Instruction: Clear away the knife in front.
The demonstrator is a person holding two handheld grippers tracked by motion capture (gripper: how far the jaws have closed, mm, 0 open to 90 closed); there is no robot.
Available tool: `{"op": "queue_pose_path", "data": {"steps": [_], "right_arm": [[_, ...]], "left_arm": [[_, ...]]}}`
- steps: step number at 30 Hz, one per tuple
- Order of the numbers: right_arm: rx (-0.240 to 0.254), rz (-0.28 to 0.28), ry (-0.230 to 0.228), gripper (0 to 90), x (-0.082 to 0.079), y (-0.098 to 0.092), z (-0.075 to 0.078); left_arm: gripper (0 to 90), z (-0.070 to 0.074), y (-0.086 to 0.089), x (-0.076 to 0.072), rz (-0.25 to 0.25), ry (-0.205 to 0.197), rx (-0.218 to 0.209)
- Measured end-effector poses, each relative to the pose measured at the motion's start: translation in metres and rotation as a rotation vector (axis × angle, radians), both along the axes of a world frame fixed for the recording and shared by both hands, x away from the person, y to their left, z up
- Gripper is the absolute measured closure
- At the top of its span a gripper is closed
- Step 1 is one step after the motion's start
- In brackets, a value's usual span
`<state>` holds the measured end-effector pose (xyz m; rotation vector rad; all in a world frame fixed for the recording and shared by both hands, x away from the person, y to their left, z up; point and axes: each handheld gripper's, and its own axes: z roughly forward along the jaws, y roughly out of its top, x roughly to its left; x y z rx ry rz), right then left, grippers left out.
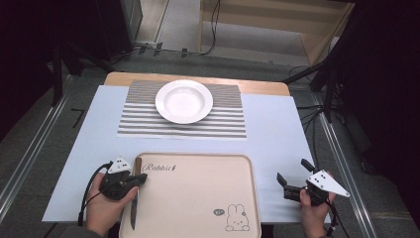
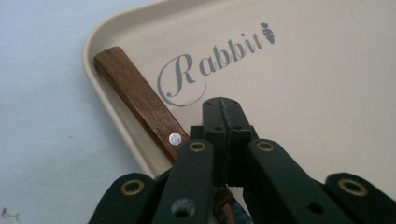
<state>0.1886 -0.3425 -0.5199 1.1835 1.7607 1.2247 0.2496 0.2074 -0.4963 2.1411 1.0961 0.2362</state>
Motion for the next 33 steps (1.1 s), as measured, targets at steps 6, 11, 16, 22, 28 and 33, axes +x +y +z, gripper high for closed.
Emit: {"op": "queue_pose_path", "data": {"steps": [6, 11, 16, 22, 28, 33], "right_arm": [[-0.002, 0.0, 0.0, 0.0, 0.0, 0.0, 0.0], [0.002, 0.002, -0.001, 0.0, 0.0, 0.0, 0.0], [0.002, 0.002, -0.001, 0.0, 0.0, 0.0, 0.0], [-0.001, 0.001, 0.001, 0.0, 0.0, 0.0, 0.0], [-0.006, 0.002, -0.001, 0.0, 0.0, 0.0, 0.0], [-0.007, 0.004, -0.002, 0.0, 0.0, 0.0, 0.0]], "left_arm": [[89.9, -0.001, 0.005, 0.0, 0.001, -0.003, -0.013], [89.8, -0.002, 0.005, -0.001, -0.005, -0.023, -0.013], [84.7, 0.001, 0.007, -0.003, -0.019, -0.056, -0.059], [66.0, 0.008, 0.01, -0.007, -0.035, -0.131, -0.124], [41.7, 0.015, 0.012, -0.011, -0.012, -0.205, -0.157], [24.5, 0.018, 0.015, -0.012, 0.0, -0.233, -0.185]]}}
